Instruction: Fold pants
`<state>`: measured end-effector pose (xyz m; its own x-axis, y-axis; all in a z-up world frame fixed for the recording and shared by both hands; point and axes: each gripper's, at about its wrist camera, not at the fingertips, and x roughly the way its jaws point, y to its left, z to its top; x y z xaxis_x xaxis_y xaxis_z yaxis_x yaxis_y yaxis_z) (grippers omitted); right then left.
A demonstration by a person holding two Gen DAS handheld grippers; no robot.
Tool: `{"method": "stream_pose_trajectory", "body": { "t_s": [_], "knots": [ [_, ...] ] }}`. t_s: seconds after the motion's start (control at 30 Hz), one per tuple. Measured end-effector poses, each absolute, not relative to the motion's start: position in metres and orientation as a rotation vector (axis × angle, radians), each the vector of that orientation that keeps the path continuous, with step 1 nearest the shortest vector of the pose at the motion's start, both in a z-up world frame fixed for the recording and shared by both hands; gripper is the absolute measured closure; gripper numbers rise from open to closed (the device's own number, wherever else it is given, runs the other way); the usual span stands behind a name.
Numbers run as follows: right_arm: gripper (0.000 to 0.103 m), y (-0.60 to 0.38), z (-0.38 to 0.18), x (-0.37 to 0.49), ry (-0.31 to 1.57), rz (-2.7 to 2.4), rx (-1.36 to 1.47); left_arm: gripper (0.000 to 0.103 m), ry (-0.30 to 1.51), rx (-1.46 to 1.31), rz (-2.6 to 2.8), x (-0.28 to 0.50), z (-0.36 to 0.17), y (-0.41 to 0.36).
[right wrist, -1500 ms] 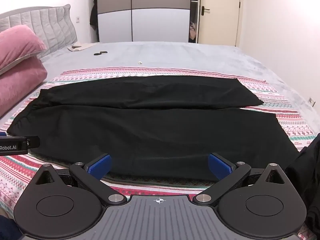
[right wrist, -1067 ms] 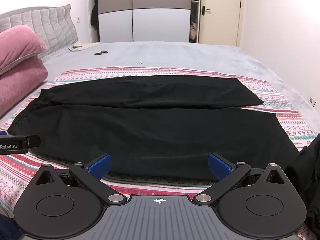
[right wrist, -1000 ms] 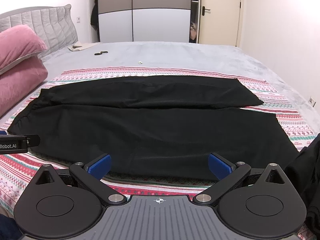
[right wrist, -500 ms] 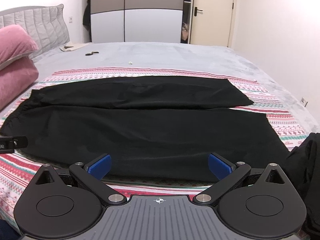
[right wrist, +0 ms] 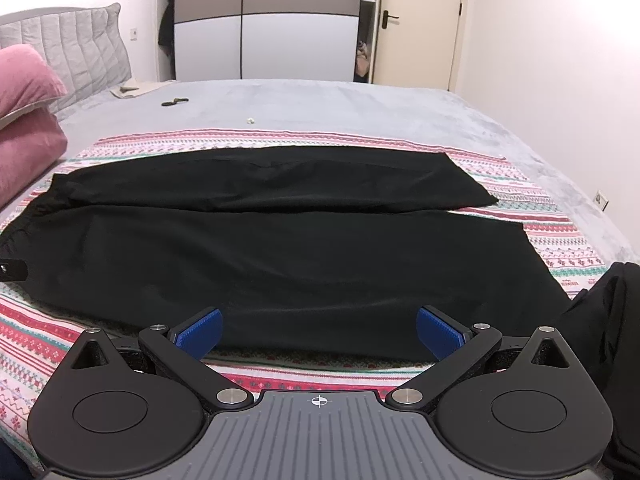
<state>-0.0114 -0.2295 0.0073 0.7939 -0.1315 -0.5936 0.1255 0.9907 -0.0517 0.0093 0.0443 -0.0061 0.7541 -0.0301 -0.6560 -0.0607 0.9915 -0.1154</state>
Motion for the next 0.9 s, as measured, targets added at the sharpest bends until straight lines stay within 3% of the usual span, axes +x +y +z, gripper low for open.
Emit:
{"method": "stream_pose_trajectory", "body": {
  "t_s": [0.53, 0.9],
  "knots": [
    [0.0, -0.218, 0.014, 0.029, 0.69, -0.058, -0.02, 0.0, 0.773, -0.407, 0.16, 0.048, -0.017, 0.145],
    [0.0, -0.195, 0.028, 0.092, 0.687, 0.061, -0.094, 0.0, 0.778, -0.745, 0.303, 0.072, -0.033, 0.244]
  ]
}}
